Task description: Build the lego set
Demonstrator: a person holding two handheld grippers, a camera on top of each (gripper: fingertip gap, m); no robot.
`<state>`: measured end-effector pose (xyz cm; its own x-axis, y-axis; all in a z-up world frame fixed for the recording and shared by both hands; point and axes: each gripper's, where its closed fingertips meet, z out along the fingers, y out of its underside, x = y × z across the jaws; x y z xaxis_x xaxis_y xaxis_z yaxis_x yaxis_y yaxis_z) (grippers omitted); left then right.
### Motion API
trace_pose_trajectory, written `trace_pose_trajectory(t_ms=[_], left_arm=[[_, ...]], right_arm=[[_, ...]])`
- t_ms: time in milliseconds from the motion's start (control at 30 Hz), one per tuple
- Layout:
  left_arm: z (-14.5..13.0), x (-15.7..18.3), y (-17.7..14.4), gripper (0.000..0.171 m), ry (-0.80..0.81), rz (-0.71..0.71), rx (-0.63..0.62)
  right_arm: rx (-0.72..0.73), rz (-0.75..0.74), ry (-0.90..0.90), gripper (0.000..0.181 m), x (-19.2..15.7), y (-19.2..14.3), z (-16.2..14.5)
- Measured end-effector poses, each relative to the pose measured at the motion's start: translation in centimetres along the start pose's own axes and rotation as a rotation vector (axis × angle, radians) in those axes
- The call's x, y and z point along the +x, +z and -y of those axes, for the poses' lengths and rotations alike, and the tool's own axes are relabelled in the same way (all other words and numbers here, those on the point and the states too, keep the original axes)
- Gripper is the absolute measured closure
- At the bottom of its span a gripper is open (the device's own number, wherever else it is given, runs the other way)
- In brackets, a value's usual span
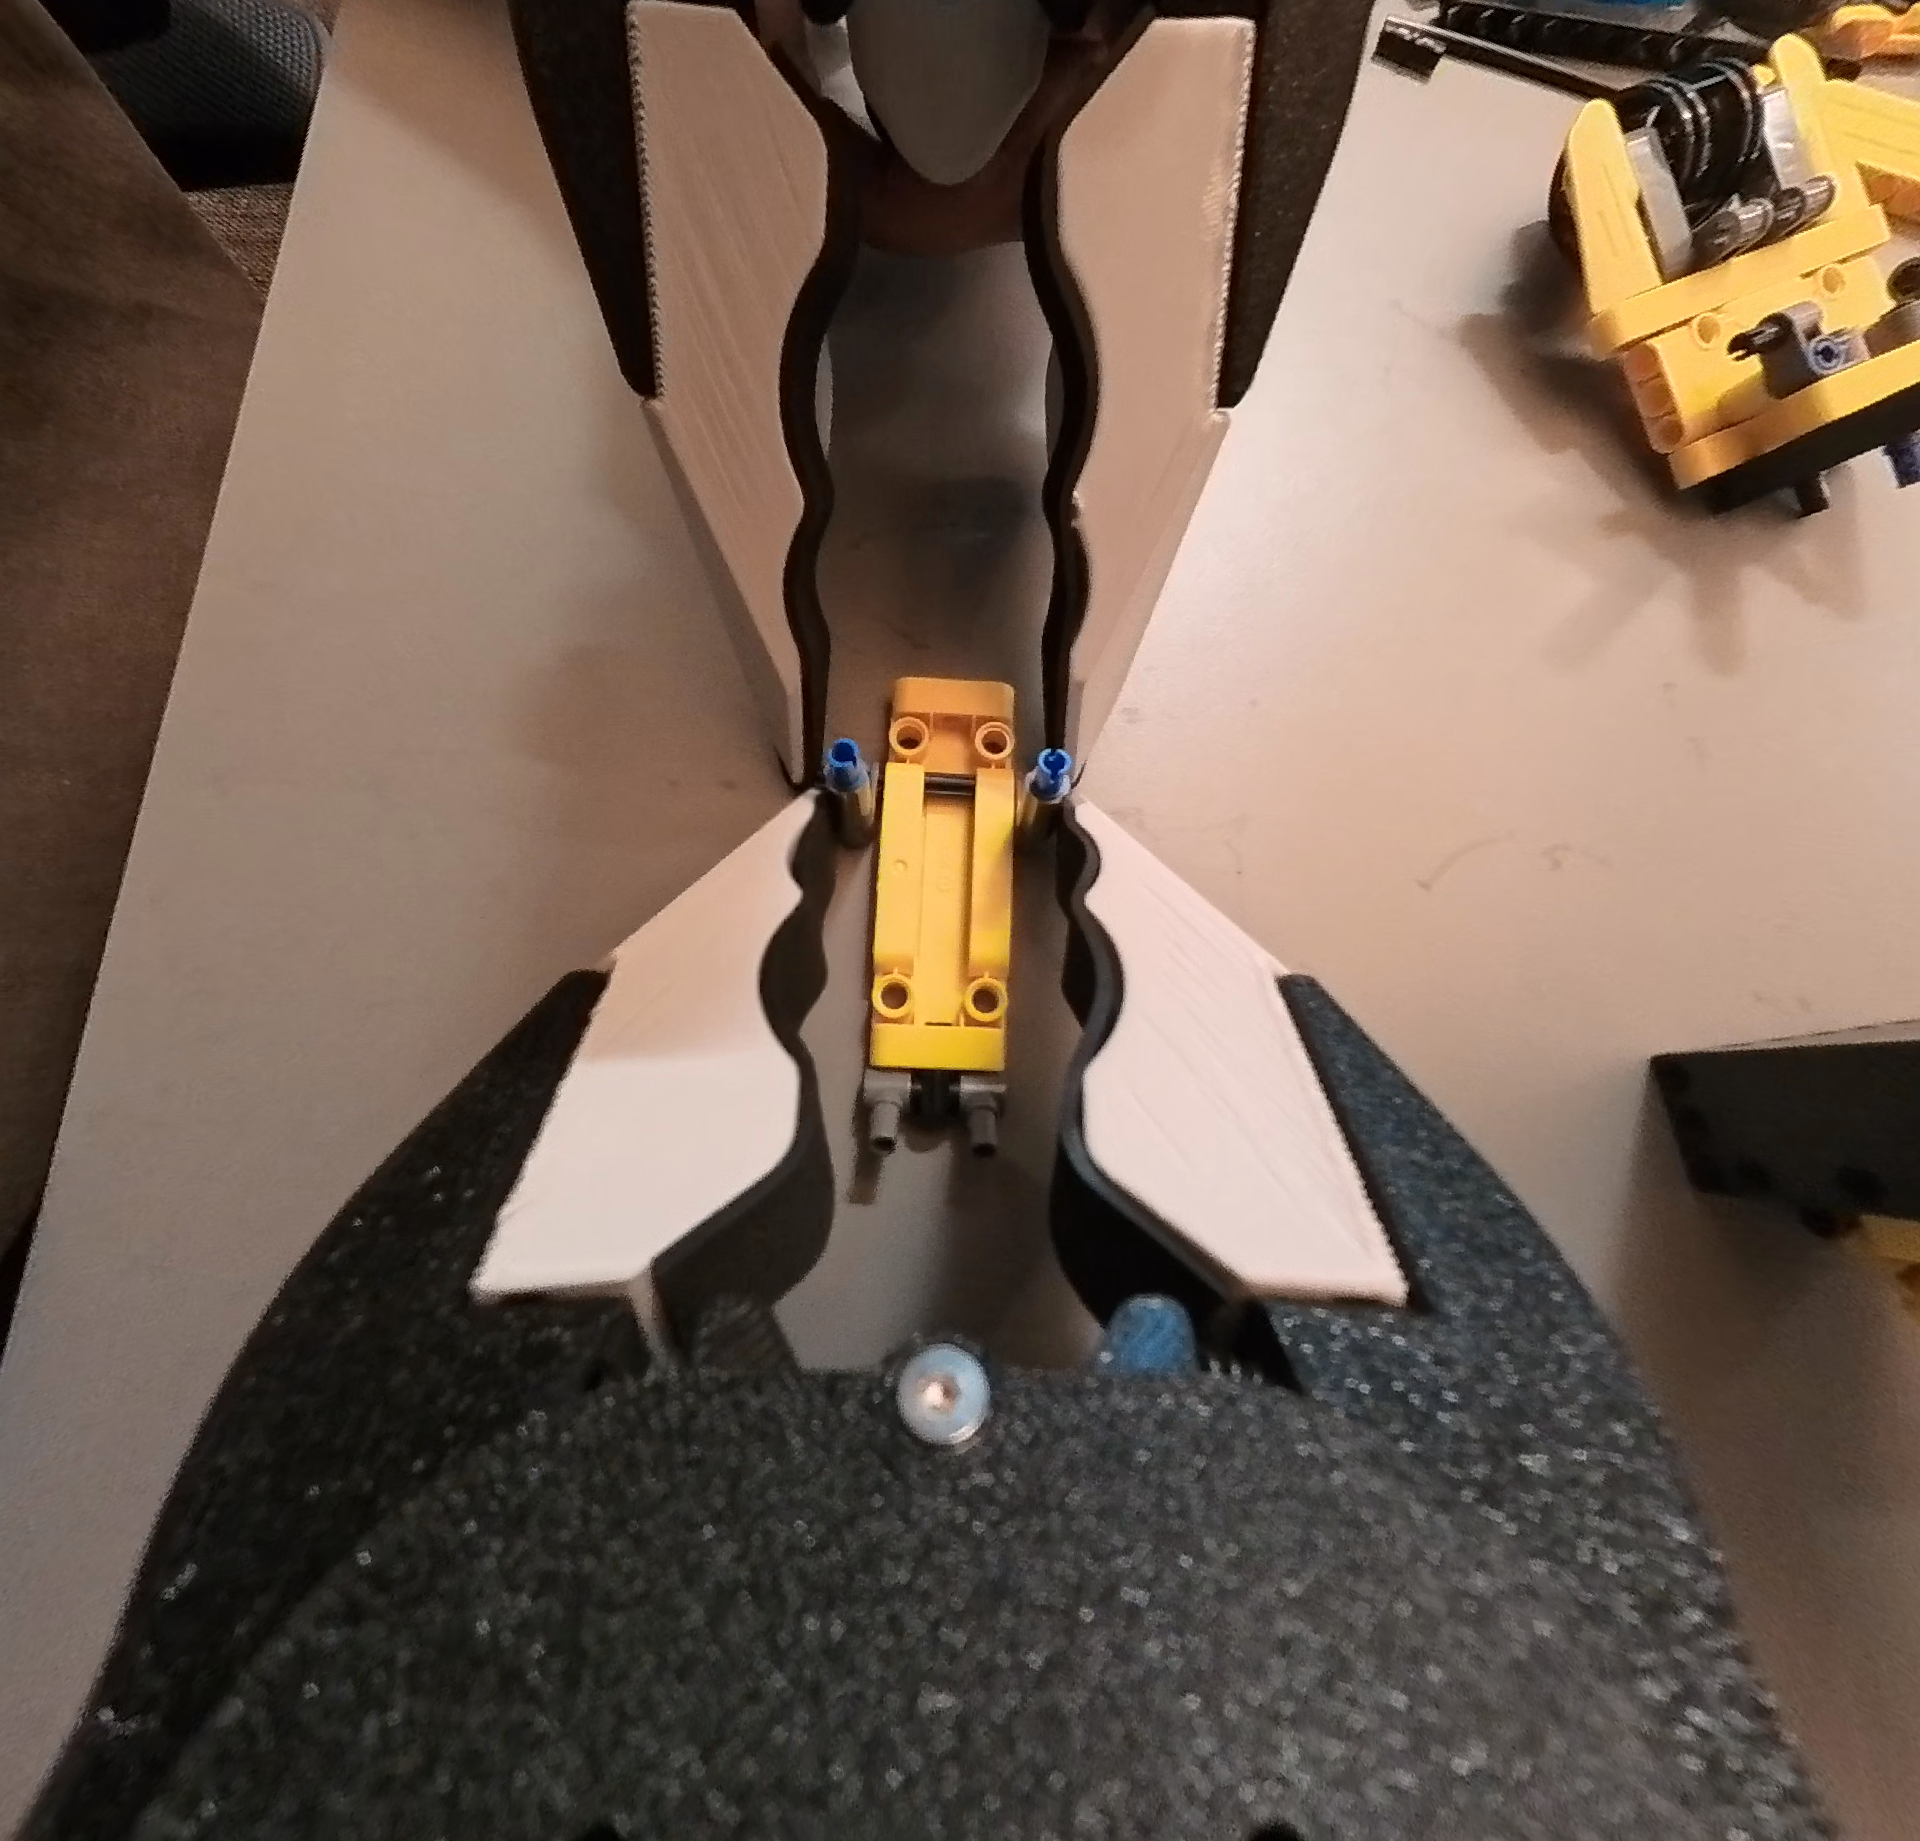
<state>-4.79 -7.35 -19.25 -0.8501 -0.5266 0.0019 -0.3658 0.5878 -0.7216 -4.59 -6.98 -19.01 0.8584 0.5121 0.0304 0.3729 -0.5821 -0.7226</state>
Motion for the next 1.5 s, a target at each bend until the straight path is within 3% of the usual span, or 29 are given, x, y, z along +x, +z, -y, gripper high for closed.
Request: trace_pose_trajectory(t_ms=[1100, 1433, 1500], left_arm=[[0.02, -0.07, -0.02, 0.133, 0.006, 0.007, 0.001], [0.01, 0.00, -0.04, 0.131, 0.032, 0.024, 0.002], [0.00, 0.03, -0.05, 0.131, 0.039, 0.028, 0.002]], right_arm=[[0.001, -0.006, -0.006, 0.142, 0.12, -0.07, -0.03], [0.004, -0.003, -0.021, 0.140, 0.12, -0.05, 0.00], [0.006, -0.024, -0.030, 0.133, 0.44, -0.13, -0.01]])
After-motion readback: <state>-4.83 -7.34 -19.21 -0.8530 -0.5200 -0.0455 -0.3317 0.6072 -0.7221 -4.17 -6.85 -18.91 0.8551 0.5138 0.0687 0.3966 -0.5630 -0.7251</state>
